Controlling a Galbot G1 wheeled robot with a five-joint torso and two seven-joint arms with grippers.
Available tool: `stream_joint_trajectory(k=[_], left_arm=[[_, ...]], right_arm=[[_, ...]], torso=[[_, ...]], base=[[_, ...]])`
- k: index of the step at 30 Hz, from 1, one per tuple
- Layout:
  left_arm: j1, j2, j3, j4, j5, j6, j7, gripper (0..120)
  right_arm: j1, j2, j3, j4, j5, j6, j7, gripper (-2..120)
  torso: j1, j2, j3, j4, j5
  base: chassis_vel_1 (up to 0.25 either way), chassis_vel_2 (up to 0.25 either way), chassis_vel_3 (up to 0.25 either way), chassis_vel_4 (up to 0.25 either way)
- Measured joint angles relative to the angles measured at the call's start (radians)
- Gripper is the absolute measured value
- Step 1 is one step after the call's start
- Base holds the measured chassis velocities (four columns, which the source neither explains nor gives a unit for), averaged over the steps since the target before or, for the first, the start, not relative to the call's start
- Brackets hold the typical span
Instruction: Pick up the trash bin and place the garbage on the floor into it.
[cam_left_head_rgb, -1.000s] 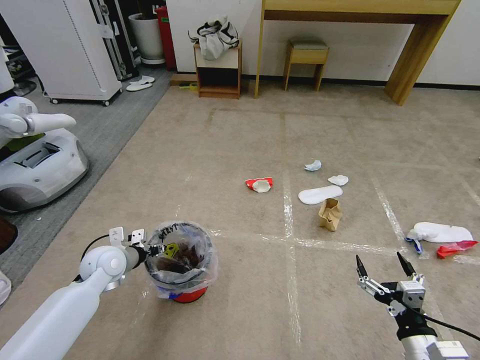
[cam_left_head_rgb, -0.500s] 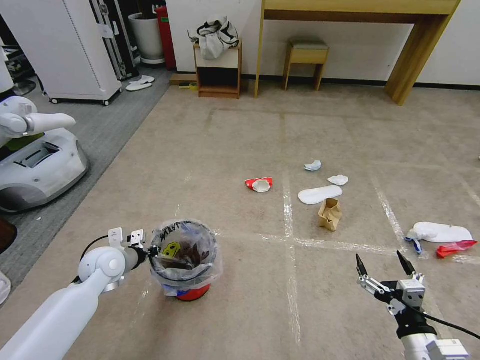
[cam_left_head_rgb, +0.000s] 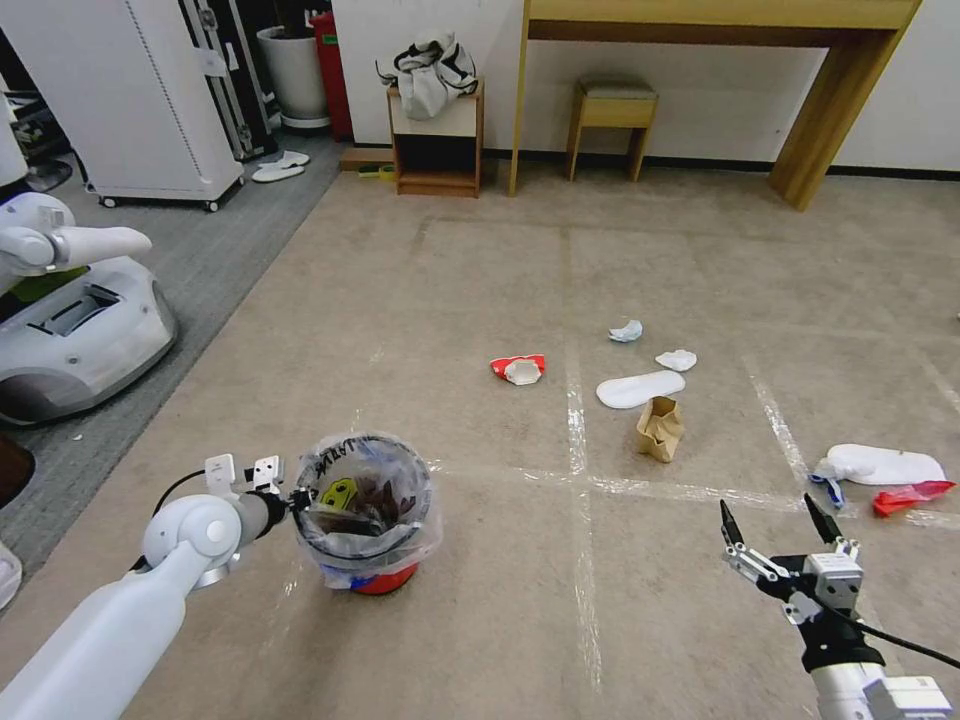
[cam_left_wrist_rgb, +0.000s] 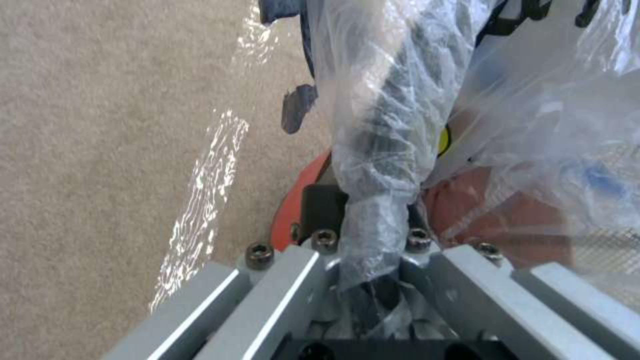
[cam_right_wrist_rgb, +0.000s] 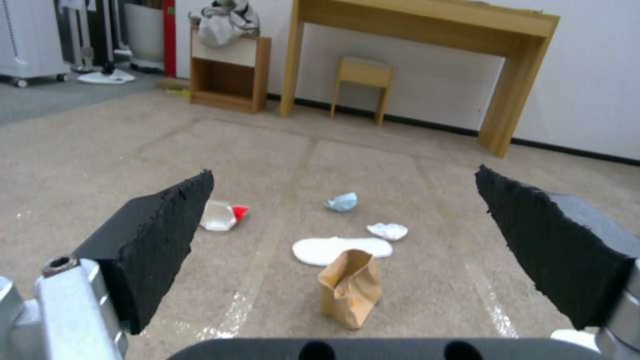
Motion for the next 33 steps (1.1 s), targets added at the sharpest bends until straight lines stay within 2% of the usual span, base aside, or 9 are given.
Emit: stream_joint_trajectory(k=[4, 7, 11, 22, 25, 27, 29, 31, 33], left_arm=[[0.022, 0.01, -0.02, -0.027, 0.007, -0.004, 0.01, 1], [0.065, 0.03, -0.054, -0.091, 0.009, -0.005, 0.021, 1], [0.101, 0.044, -0.079, -0.136, 0.012, -0.005, 0.029, 1], [0.281, 0.058, -0.184, -0.339, 0.033, -0.005, 0.035, 1], [0.298, 0.058, -0.192, -0.366, 0.033, -0.005, 0.03, 1], [0.324, 0.053, -0.204, -0.412, 0.034, -0.005, 0.021, 1], [0.328, 0.05, -0.206, -0.424, 0.036, -0.005, 0.02, 1], [0.335, 0.035, -0.205, -0.477, 0.052, -0.005, 0.015, 1], [0.332, 0.029, -0.201, -0.492, 0.059, -0.006, 0.013, 1]], right_arm=[[0.0, -0.002, 0.005, 0.008, 0.005, -0.001, 0.0, 100], [0.0, -0.005, 0.012, 0.015, 0.008, -0.003, 0.0, 100], [-0.001, -0.006, 0.014, 0.02, 0.008, -0.003, 0.0, 100], [0.0, -0.008, 0.013, 0.049, 0.007, -0.009, -0.001, 100], [0.0, -0.008, 0.014, 0.054, 0.007, -0.009, -0.002, 100], [0.0, -0.008, 0.014, 0.06, 0.007, -0.01, -0.003, 100], [0.0, -0.008, 0.014, 0.062, 0.007, -0.01, -0.003, 100], [0.0, -0.007, 0.016, 0.07, 0.007, -0.011, -0.003, 100], [0.0, -0.007, 0.017, 0.073, 0.007, -0.011, -0.003, 100]], torso=[[0.0, 0.0, 0.0, -0.0001, 0.0], [0.0, 0.0, 0.0, 0.0, 0.0], [0.0, 0.0, 0.0, 0.0, 0.0001], [0.0, 0.0, 0.0, 0.0001, 0.0001], [0.0, 0.0, 0.0, 0.0, 0.0], [0.0, 0.0, 0.0, 0.0, 0.0001], [0.0, 0.0, 0.0, 0.0, 0.0001], [0.0, 0.0, 0.0, -0.0001, 0.0001], [0.0, 0.0, 0.0, 0.0, 0.0001]], base=[[0.0, 0.0, 0.0, 0.0], [0.0, 0.0, 0.0, 0.0], [0.0, 0.0, 0.0, 0.0], [0.0, 0.0, 0.0, 0.0], [0.0, 0.0, 0.0, 0.0], [0.0, 0.0, 0.0, 0.0], [0.0, 0.0, 0.0, 0.0], [0.0, 0.0, 0.0, 0.0], [0.0, 0.0, 0.0, 0.0]])
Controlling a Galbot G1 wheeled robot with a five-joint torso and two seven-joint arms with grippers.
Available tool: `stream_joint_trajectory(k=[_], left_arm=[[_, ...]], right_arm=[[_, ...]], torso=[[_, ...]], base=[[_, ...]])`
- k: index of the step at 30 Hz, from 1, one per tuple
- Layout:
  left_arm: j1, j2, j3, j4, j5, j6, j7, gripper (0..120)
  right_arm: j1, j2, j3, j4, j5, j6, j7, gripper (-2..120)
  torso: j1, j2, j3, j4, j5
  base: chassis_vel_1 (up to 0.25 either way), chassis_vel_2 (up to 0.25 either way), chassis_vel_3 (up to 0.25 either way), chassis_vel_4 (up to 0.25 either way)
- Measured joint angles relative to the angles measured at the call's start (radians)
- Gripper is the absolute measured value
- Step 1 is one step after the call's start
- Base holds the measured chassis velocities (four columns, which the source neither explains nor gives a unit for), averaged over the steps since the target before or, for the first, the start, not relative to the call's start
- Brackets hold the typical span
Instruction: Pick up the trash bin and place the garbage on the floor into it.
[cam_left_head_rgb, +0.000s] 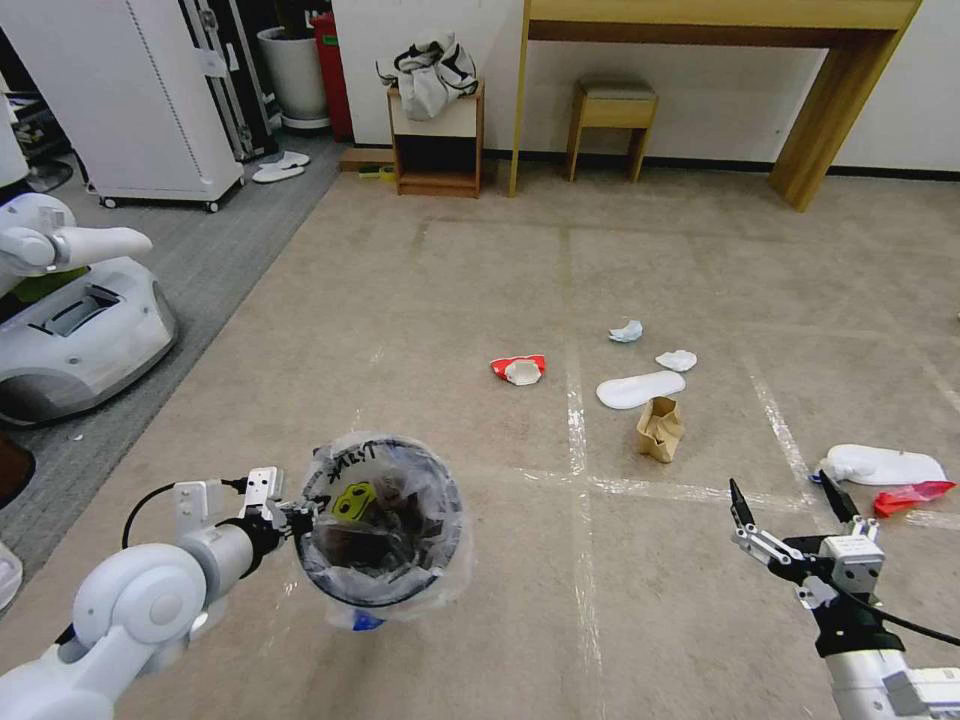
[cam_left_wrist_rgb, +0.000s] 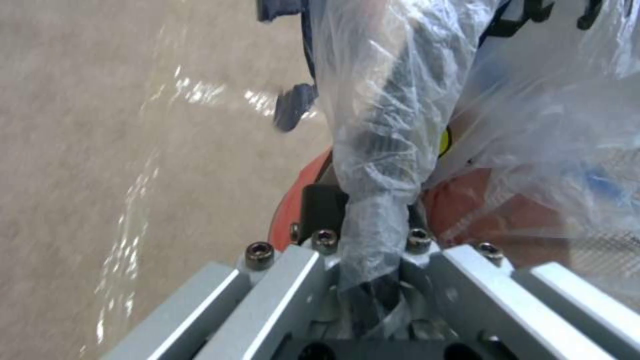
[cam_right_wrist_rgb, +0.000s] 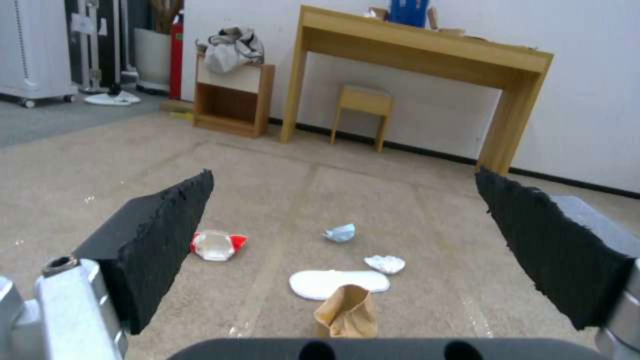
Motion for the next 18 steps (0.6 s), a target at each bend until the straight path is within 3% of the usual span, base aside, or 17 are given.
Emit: stream_joint_trajectory(k=[4, 10, 18], left_arm=[[-0.013, -0.018, 0.015, -0.028, 0.016, 0.0, -0.005, 1], [-0.084, -0.093, 0.094, -0.06, 0.058, 0.0, -0.031, 1], [-0.114, -0.129, 0.144, -0.097, 0.049, 0.009, -0.059, 1]], right_arm=[[0.0, 0.0, 0.002, 0.009, 0.002, -0.001, 0.0, 100], [-0.004, 0.002, 0.014, 0.02, 0.006, -0.002, -0.001, 100], [-0.005, -0.001, 0.027, 0.021, 0.012, -0.002, -0.001, 100]], torso=[[0.0, 0.0, 0.0, 0.0, -0.0001], [0.0, 0.0, 0.0, -0.0001, 0.0], [0.0, 0.0, 0.0, 0.0, 0.0]], base=[[0.0, 0.0, 0.0, 0.0], [0.0, 0.0, 0.0, 0.0], [0.0, 0.0, 0.0, 0.0]])
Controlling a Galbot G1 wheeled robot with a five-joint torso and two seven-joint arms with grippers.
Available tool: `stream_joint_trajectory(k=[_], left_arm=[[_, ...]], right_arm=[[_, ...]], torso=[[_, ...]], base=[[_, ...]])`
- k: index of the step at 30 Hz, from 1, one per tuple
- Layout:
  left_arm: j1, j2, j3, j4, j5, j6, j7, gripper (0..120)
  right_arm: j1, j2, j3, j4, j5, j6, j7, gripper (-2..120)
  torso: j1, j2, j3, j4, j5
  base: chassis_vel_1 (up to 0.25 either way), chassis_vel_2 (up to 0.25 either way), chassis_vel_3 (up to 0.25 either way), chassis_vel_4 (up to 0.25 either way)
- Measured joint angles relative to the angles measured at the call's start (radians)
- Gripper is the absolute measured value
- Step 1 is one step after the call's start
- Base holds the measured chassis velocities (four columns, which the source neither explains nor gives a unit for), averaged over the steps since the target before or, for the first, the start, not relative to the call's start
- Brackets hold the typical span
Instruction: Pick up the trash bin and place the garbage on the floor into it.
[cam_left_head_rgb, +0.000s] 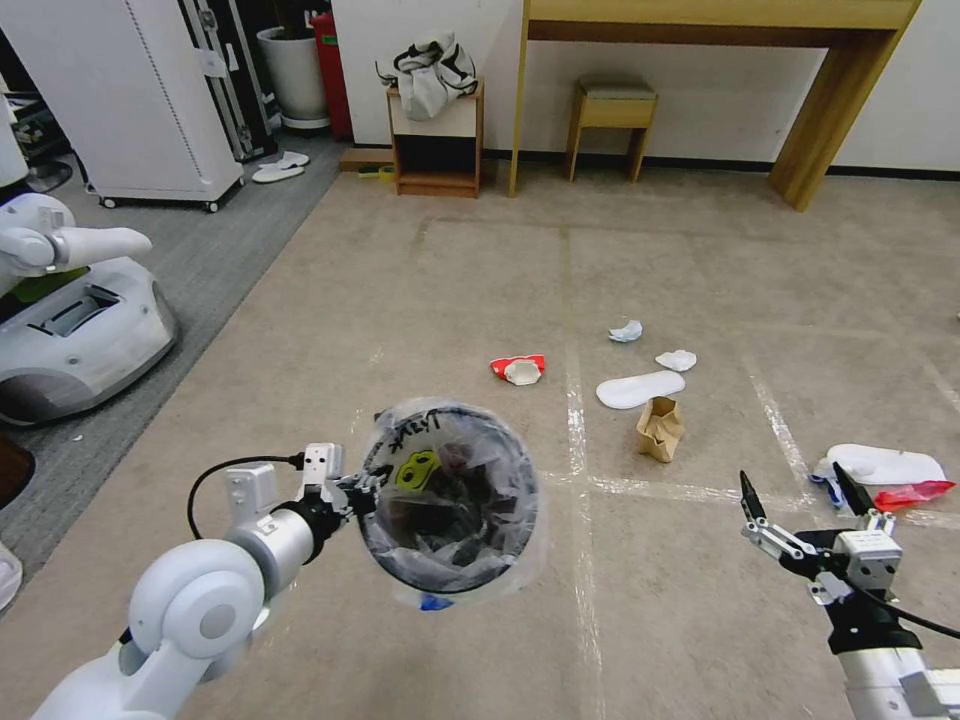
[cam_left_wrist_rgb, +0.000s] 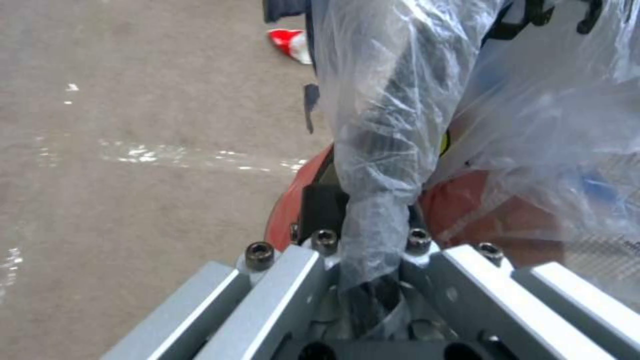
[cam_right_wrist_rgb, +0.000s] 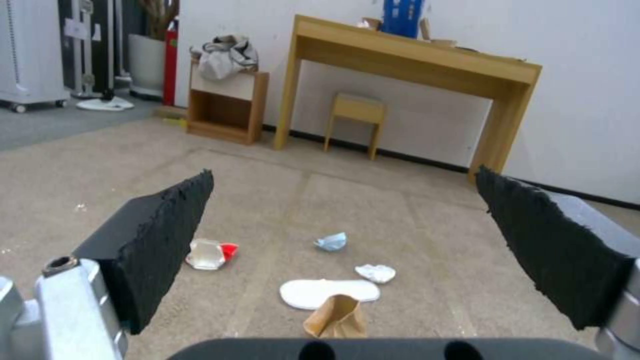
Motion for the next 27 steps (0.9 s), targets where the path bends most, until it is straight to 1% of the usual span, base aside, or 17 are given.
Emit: stream_joint_trajectory(k=[4, 7, 10, 12, 16, 18, 20, 23, 27], left_arm=[[0.003, -0.002, 0.01, -0.02, -0.008, 0.005, -0.004, 1], [0.021, -0.01, 0.015, -0.041, -0.013, 0.01, -0.008, 1], [0.025, -0.013, 0.016, -0.047, -0.014, 0.011, -0.008, 1], [0.034, -0.024, 0.022, -0.06, -0.018, 0.015, -0.008, 1], [0.035, -0.04, 0.031, -0.06, -0.013, 0.017, -0.007, 1], [0.035, -0.057, 0.041, -0.06, -0.003, 0.021, -0.006, 1], [0.036, -0.06, 0.043, -0.06, 0.001, 0.022, -0.005, 1], [0.041, -0.06, 0.042, -0.058, 0.006, 0.022, -0.003, 1], [0.057, -0.052, 0.023, -0.058, 0.013, 0.019, 0.005, 1]], right_arm=[[0.002, 0.0, -0.001, -0.003, 0.0, 0.0, 0.0, 100], [0.004, 0.0, -0.005, -0.008, 0.0, 0.001, 0.0, 100], [0.004, 0.0, -0.005, -0.008, 0.0, 0.001, 0.0, 100], [0.003, -0.001, -0.004, -0.008, 0.0, 0.001, 0.001, 100], [0.002, -0.001, -0.002, -0.007, 0.0, 0.003, 0.001, 100], [-0.001, -0.002, 0.003, -0.005, 0.001, 0.004, 0.001, 100], [-0.002, -0.002, 0.006, -0.003, 0.002, 0.005, 0.0, 100], [-0.007, -0.002, 0.01, 0.0, 0.008, 0.006, -0.003, 100], [-0.011, -0.002, 0.013, 0.005, 0.014, 0.007, -0.003, 100]], torso=[[0.0, 0.0, 0.0, 0.0, 0.0], [0.0, 0.0, 0.0, 0.0001, -0.0001], [0.0, 0.0, 0.0, 0.0001, -0.0001], [0.0, 0.0, 0.0, 0.0001, 0.0], [0.0, 0.0, 0.0, 0.0, -0.0001], [0.0, 0.0, 0.0, 0.0, -0.0001], [0.0, 0.0, 0.0, 0.0, -0.0001], [0.0, 0.0, 0.0, 0.0, -0.0001], [0.0, 0.0, 0.0, 0.0, -0.0001]], base=[[0.0, 0.0, 0.0, 0.0], [0.0, 0.0, 0.0, 0.0], [0.0, 0.0, 0.0, 0.0], [0.0, 0.0, 0.0, 0.0], [0.0, 0.0, 0.0, 0.0], [0.0, 0.0, 0.0, 0.0], [0.0, 0.0, 0.0, 0.0], [0.0, 0.0, 0.0, 0.0], [0.0, 0.0, 0.0, 0.0]])
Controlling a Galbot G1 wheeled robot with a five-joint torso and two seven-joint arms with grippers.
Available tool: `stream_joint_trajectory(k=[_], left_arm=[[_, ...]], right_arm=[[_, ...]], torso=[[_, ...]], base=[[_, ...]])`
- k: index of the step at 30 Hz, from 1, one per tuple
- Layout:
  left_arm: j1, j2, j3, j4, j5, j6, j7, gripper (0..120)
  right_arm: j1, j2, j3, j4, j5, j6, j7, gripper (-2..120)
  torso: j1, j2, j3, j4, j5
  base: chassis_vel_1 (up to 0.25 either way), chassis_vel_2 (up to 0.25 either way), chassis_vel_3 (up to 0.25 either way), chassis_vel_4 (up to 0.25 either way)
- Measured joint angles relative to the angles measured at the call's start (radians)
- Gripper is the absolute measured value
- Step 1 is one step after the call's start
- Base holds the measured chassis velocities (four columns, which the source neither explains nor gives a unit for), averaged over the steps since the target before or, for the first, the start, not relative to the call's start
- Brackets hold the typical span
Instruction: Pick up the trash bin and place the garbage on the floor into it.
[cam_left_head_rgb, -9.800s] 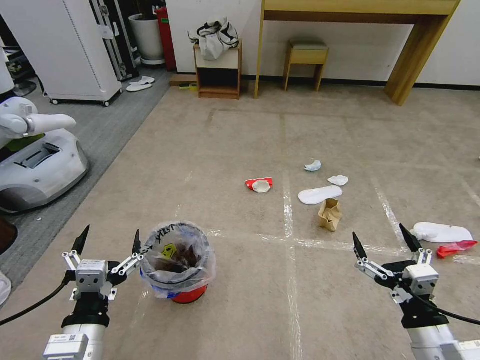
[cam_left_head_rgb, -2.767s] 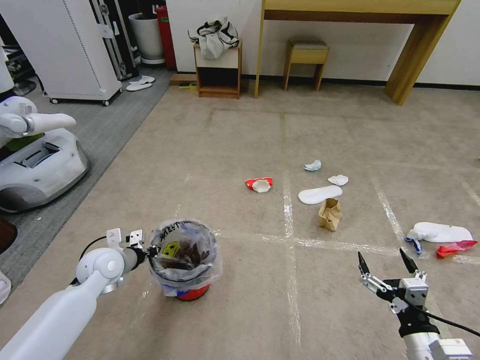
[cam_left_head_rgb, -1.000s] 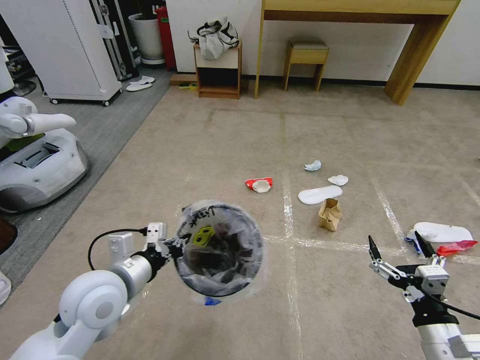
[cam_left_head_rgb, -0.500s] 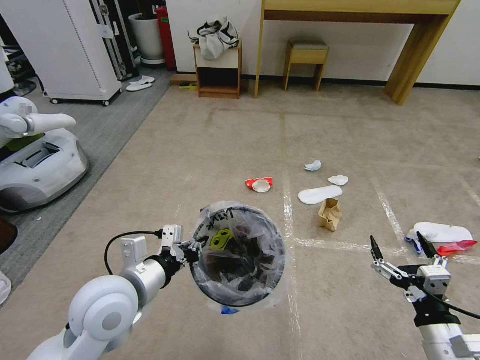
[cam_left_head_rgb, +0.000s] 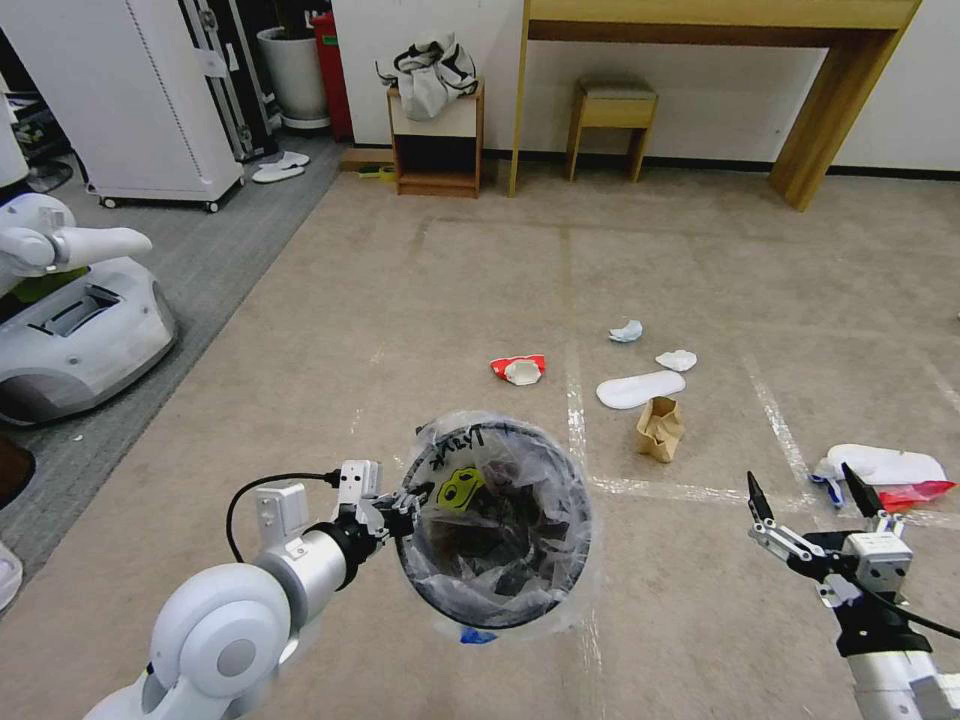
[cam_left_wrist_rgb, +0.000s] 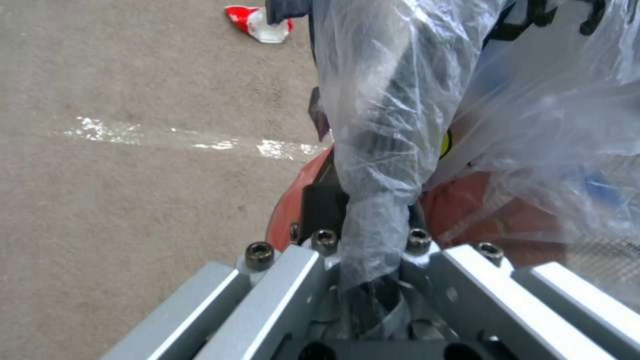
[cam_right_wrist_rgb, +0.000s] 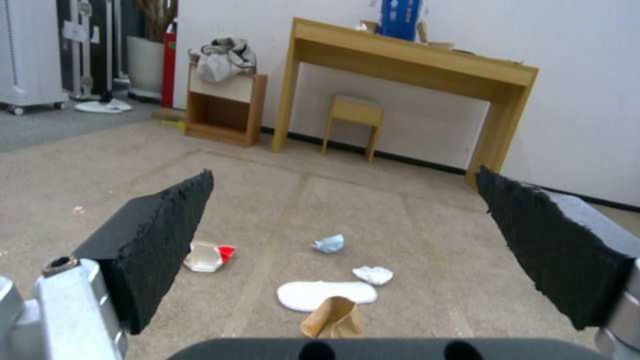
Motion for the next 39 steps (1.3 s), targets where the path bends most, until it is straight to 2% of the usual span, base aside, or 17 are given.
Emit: stream_joint_trajectory(k=[4, 10, 18, 32, 39], left_arm=[[0.013, 0.002, -0.008, -0.002, 0.003, -0.004, 0.002, 1], [0.038, -0.002, -0.025, -0.004, 0.06, -0.004, 0.032, 1], [0.049, -0.026, -0.034, 0.003, 0.059, -0.034, 0.019, 1], [0.053, -0.052, -0.042, 0.012, 0.083, -0.04, 0.024, 1], [0.071, -0.049, -0.059, 0.007, 0.085, -0.04, 0.024, 1]], right_arm=[[0.0, 0.0, 0.0, 0.001, 0.001, 0.0, 0.0, 100], [-0.001, 0.0, -0.001, 0.002, 0.002, -0.001, 0.001, 100], [-0.002, -0.003, -0.003, 0.006, 0.001, -0.002, 0.0, 100], [0.002, -0.02, -0.004, 0.005, 0.003, -0.003, -0.002, 100], [0.004, -0.021, -0.013, 0.003, 0.003, -0.003, -0.004, 100]], torso=[[0.0, 0.0, 0.0, 0.0, 0.0], [0.0, 0.0, 0.0, 0.0001, 0.0], [0.0, 0.0, 0.0, 0.0, 0.0], [0.0, 0.0, 0.0, 0.0, 0.0], [0.0, 0.0, 0.0, 0.0, 0.0]], base=[[0.0, 0.0, 0.0, 0.0], [0.0, 0.0, 0.0, 0.0], [0.0, 0.0, 0.0, 0.0], [0.0, 0.0, 0.0, 0.0], [0.0, 0.0, 0.0, 0.0]])
